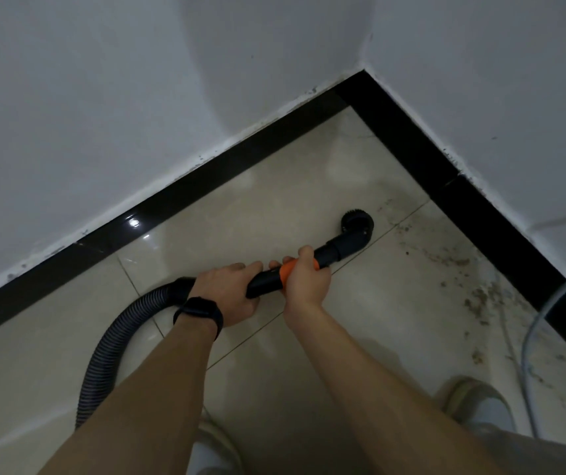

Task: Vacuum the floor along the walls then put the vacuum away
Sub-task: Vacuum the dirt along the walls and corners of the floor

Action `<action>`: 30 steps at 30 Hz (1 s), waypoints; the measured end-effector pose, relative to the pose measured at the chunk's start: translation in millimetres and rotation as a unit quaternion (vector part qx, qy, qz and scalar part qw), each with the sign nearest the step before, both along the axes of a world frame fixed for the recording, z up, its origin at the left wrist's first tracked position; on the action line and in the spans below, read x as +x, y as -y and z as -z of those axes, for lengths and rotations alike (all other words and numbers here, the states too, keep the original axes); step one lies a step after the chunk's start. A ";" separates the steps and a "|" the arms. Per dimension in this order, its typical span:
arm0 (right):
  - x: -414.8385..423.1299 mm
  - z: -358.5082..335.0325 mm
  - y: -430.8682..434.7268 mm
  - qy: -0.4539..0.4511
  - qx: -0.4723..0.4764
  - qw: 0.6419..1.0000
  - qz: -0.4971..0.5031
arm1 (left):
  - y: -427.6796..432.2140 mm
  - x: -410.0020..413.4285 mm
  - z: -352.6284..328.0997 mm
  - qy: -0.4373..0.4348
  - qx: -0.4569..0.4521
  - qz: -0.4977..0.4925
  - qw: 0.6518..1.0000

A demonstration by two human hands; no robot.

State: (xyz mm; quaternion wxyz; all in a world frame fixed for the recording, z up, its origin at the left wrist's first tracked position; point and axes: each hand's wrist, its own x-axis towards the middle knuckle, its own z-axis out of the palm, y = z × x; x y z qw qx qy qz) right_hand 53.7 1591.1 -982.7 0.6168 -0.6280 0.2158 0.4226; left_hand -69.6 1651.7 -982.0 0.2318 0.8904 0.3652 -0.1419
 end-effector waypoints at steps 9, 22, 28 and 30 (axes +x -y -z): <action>27.5 1.2 -0.9 0.027 -0.007 1.000 0.011 | -0.5 29.4 3.3 0.017 0.000 0.014 1.000; 61.2 2.1 -3.5 0.031 -0.005 0.999 0.024 | -5.6 65.8 6.2 0.013 0.020 0.040 0.999; 73.9 3.0 -7.3 0.035 -0.003 0.999 0.021 | -7.5 77.6 6.6 0.017 0.019 0.036 0.999; 77.1 3.6 -8.3 0.037 -0.005 0.999 0.023 | -9.1 80.8 7.0 0.020 0.014 0.035 0.999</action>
